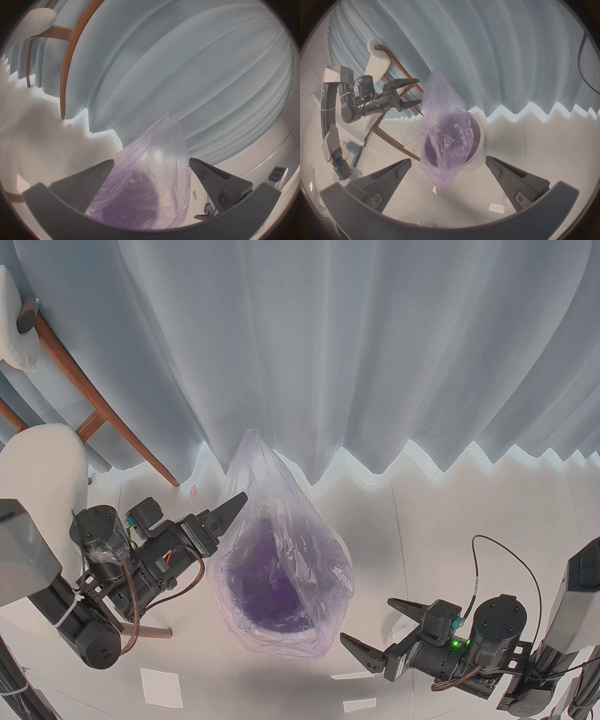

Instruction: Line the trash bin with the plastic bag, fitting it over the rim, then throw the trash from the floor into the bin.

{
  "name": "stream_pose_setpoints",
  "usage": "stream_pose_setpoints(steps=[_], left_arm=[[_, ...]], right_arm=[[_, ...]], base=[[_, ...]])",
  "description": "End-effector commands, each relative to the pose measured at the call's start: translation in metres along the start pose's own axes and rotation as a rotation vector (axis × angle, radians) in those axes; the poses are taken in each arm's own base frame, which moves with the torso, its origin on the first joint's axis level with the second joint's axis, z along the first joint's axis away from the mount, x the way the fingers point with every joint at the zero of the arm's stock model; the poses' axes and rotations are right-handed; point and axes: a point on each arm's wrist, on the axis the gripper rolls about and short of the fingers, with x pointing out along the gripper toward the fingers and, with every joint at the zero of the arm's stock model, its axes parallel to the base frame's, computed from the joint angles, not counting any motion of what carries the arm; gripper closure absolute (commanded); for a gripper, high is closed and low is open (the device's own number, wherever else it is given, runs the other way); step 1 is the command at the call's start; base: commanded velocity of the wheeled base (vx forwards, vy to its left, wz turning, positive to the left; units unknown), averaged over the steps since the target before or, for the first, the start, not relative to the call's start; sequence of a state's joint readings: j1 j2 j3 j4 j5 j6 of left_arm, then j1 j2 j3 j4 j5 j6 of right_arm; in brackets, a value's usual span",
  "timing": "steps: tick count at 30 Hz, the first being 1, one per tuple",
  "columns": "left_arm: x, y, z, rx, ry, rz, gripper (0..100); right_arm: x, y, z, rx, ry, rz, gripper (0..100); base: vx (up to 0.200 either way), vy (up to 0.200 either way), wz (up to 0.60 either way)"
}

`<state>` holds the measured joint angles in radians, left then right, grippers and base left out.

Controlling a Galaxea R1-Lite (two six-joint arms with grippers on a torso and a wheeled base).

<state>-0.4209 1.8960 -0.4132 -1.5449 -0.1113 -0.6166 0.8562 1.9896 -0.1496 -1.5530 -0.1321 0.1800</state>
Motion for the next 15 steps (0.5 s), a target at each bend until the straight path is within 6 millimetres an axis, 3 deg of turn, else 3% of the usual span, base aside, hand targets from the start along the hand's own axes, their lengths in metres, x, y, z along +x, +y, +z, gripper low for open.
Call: stream_pose_setpoints(steps=[1, 4, 8, 15], left_arm=[[0.016, 0.011, -0.011, -0.003, 0.012, 0.04, 0], [0.017, 0.012, -0.013, -0.004, 0.014, 0.042, 0], [0.016, 0.013, -0.014, -0.004, 0.021, 0.046, 0], [0.015, 0.015, -0.012, -0.004, 0.018, 0.05, 0]], right_arm=[[0.002, 0.001, 0.001, -0.001, -0.014, 0.009, 0], [0.012, 0.003, 0.012, -0.016, -0.073, 0.015, 0], [0.052, 0.011, 0.039, -0.119, -0.171, 0.017, 0], [0.078, 0.014, 0.072, -0.101, -0.017, -0.08, 0]], base=[[0.0, 0.0, 0.0], [0.0, 0.0, 0.0], [0.0, 0.0, 0.0], [0.0, 0.0, 0.0]])
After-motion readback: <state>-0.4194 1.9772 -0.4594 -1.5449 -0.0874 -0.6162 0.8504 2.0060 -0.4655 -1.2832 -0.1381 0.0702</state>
